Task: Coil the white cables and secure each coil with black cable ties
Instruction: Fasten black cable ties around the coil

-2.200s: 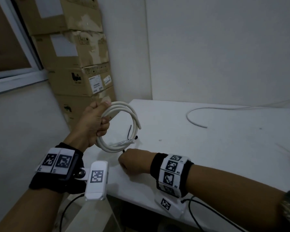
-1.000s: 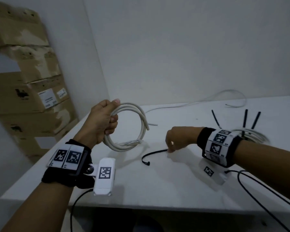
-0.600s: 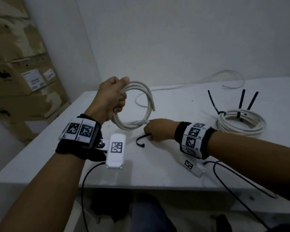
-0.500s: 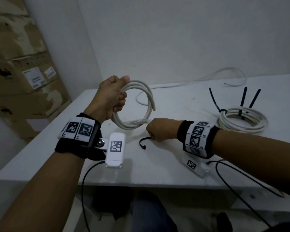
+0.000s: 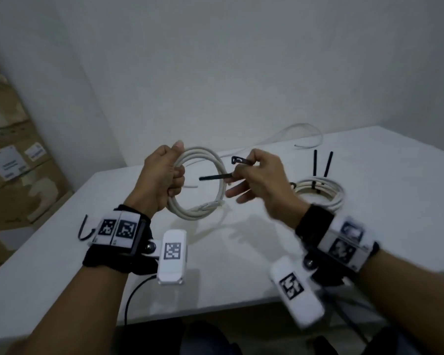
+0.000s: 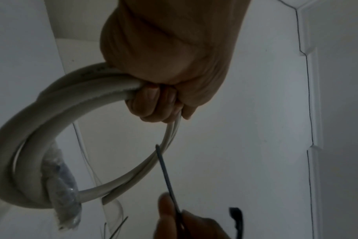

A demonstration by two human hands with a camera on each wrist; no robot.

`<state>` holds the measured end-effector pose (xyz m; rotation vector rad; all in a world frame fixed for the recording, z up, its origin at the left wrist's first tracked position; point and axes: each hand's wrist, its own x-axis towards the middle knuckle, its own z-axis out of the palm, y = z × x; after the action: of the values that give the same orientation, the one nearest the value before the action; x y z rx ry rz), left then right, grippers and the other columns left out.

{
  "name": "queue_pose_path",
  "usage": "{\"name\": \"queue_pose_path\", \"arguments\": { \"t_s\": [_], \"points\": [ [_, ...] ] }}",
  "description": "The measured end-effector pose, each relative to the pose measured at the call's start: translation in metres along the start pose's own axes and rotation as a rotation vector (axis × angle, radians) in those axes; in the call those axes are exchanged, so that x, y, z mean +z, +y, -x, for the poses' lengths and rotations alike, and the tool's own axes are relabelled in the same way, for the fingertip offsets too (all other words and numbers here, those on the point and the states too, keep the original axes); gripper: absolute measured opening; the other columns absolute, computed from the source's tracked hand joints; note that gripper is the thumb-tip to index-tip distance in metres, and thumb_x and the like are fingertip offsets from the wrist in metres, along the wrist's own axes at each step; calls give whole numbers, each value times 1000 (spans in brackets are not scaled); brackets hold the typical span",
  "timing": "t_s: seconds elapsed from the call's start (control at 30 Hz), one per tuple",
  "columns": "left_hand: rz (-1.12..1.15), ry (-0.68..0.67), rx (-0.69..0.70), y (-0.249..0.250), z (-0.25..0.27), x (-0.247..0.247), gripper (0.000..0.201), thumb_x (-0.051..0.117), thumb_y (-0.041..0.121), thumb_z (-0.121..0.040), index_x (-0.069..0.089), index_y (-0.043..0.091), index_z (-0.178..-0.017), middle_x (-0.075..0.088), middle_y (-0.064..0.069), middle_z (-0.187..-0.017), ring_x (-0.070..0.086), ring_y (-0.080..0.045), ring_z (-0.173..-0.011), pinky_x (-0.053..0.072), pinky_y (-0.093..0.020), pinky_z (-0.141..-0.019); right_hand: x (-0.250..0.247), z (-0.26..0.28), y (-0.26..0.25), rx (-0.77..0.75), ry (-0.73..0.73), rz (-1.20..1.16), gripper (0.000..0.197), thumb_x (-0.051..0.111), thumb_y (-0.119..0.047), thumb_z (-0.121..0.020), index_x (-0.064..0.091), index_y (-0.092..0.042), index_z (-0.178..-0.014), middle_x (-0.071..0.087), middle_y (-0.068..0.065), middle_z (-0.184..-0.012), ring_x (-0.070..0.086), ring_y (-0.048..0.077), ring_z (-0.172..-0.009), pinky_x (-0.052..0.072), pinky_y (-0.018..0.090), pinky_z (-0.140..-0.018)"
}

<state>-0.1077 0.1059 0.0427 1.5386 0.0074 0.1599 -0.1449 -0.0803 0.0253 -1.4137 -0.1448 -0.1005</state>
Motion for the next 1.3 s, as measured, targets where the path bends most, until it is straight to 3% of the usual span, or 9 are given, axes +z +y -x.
{"name": "queue_pose_path", "arguments": {
  "t_s": [0.17, 0.37, 0.47, 0.57, 0.77, 0.93, 1.07, 1.2, 1.3],
  "points": [
    [-55, -77, 26, 0, 8, 41, 34, 49, 42, -97, 38, 19, -74, 34, 4, -46, 23, -9, -34, 17, -16, -36, 19, 5, 30, 448, 154, -662, 11, 45, 4, -90, 53, 3, -83, 64, 17, -78, 67, 21, -55, 54, 23, -44],
    [-155, -99, -57, -8, 12, 73, 38, 47, 41, -98, 44, 10, -77, 34, 1, -44, 26, -10, -32, 19, -16, -35, 17, -5, 26, 515, 137, -858, 17, 57, -8, -89, 65, -5, -74, 67, 3, -68, 56, 9, -57, 49, 18, -53],
    [-186, -160, -107, -8, 14, 79, 35, 45, 35, -99, 47, 11, -73, 32, 2, -43, 23, -8, -30, 17, -13, -35, 12, -8, 28, 485, 139, -846, 19, 62, -11, -86, 65, -10, -68, 61, -1, -62, 53, 7, -56, 44, 18, -55],
    [-201, -172, -86, -7, 14, 81, 28, 41, 30, -100, 59, 9, -92, 33, 1, -45, 23, -9, -32, 17, -14, -36, 7, -6, 31, 396, 132, -740, 10, 62, -12, -87, 65, -12, -77, 64, 0, -73, 57, 9, -65, 46, 21, -57],
    [-289, -158, 11, -11, 13, 79, 32, 38, 29, -102, 62, 12, -92, 36, 1, -43, 26, -11, -34, 19, -18, -39, -10, 9, 30, -115, 162, -201, 5, 63, -14, -88, 59, -12, -86, 63, 5, -75, 58, 14, -59, 45, 25, -43],
    [-414, -200, 82, -26, 16, 82, 30, 40, 30, -102, 62, 15, -116, 44, 7, -43, 30, -7, -34, 23, -19, -36, -24, 5, 30, -386, 98, 377, 24, 62, -17, -88, 55, -29, -69, 56, -10, -75, 51, 1, -67, 39, 11, -62],
    [-416, -242, 82, -32, 21, 86, 30, 39, 32, -102, 63, 17, -110, 42, 10, -45, 29, -5, -34, 22, -19, -36, -30, -1, 26, -196, 9, 130, 13, 54, -9, -92, 57, -9, -79, 64, -1, -74, 59, 7, -70, 46, 19, -71],
    [-441, -261, 139, -29, 25, 90, 42, 37, 45, -100, 54, 15, -76, 37, 9, -47, 27, -6, -36, 22, -20, -39, -32, -1, 16, -173, -31, -38, 10, 53, -2, -92, 57, -1, -83, 58, 4, -67, 55, 5, -59, 45, 12, -61],
    [-532, -253, 204, -31, 23, 90, 46, 35, 51, -99, 57, 16, -79, 41, 14, -41, 32, -3, -35, 27, -22, -42, -33, -5, 12, -186, -14, -67, 12, 53, -2, -92, 59, 2, -83, 59, 6, -66, 56, 16, -64, 52, 27, -71]
  ]
}}
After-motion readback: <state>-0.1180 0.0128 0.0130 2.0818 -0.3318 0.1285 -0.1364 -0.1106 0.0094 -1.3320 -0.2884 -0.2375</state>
